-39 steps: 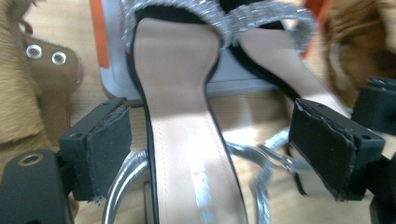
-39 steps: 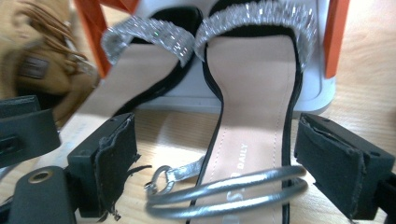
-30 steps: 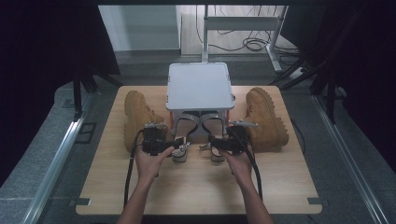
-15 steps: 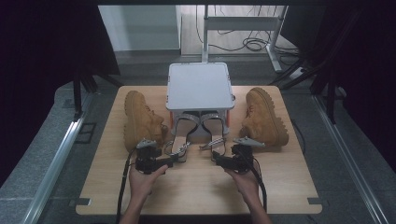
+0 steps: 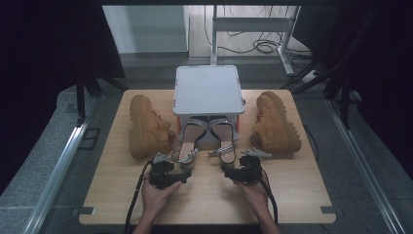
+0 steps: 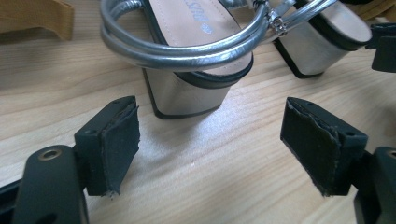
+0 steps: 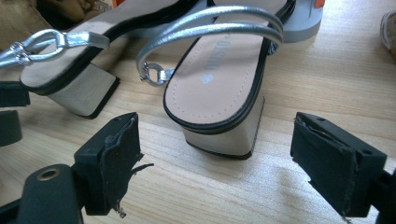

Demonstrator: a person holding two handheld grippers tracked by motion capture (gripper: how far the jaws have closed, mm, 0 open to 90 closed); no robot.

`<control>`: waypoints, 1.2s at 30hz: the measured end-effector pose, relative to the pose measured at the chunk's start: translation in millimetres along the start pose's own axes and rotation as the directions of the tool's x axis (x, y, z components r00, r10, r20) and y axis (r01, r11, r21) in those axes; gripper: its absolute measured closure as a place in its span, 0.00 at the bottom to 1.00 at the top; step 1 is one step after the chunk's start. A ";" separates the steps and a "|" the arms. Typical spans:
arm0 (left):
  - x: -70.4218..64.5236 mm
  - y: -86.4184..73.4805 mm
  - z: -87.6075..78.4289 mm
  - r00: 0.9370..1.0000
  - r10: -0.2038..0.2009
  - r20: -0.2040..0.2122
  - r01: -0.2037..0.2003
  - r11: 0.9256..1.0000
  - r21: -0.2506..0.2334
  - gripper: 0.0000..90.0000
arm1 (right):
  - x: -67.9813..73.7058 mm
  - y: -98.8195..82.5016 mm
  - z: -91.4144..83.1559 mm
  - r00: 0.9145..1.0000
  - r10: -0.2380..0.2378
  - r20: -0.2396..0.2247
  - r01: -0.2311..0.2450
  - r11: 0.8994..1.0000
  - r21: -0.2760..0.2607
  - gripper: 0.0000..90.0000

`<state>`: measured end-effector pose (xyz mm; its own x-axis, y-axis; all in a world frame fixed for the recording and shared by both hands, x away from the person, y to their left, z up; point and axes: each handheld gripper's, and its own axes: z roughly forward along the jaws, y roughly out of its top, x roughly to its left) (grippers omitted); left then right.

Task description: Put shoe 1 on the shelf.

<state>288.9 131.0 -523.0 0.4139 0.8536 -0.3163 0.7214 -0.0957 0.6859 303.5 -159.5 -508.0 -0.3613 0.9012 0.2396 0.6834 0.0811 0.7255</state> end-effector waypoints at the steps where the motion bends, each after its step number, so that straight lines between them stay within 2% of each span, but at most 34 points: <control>1: -0.8 0.5 2.4 1.000 0.001 -0.004 -0.001 1.000 0.003 0.23 | -0.2 -0.4 0.6 1.000 -0.001 0.002 0.001 1.000 -0.001 0.18; 5: -2.5 3.2 11.7 1.000 0.005 -0.019 -0.005 1.000 0.004 0.24 | -1.1 -1.1 4.0 1.000 -0.006 0.009 0.006 1.000 -0.002 0.18; 13: -8.4 6.6 27.2 0.996 0.033 -0.077 -0.033 0.999 0.001 0.28 | 0.6 -1.6 16.0 0.999 -0.038 0.035 0.038 0.999 0.006 0.19; 23: -6.9 8.0 37.7 0.993 0.019 -0.115 -0.022 0.999 -0.026 0.33 | 6.0 -1.2 32.5 0.994 -0.077 0.080 0.077 0.997 0.003 0.21; 28: -5.6 9.7 41.2 0.992 0.009 -0.124 -0.014 0.999 -0.043 0.36 | 9.5 -1.9 40.9 0.992 -0.087 0.092 0.088 0.996 0.001 0.26; 30: -5.7 10.6 41.7 0.992 0.007 -0.125 -0.013 0.999 -0.043 0.36 | 11.6 -1.6 45.0 0.990 -0.097 0.101 0.097 0.995 0.003 0.27; 32: -6.6 10.6 41.9 0.991 0.011 -0.131 -0.017 0.999 -0.046 0.37 | 12.9 -0.7 47.8 0.985 -0.113 0.132 0.114 0.993 -0.005 0.33; 36: -8.7 10.5 42.2 0.989 0.015 -0.146 -0.023 0.998 -0.055 0.38 | 13.6 0.1 49.0 0.980 -0.129 0.151 0.131 0.991 -0.001 0.36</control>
<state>316.3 101.0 -540.7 0.3392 0.9177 -0.2069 0.6798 -0.0871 0.7282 329.7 -126.4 -536.3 -0.3468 0.9369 0.0441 0.6297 0.1977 0.7513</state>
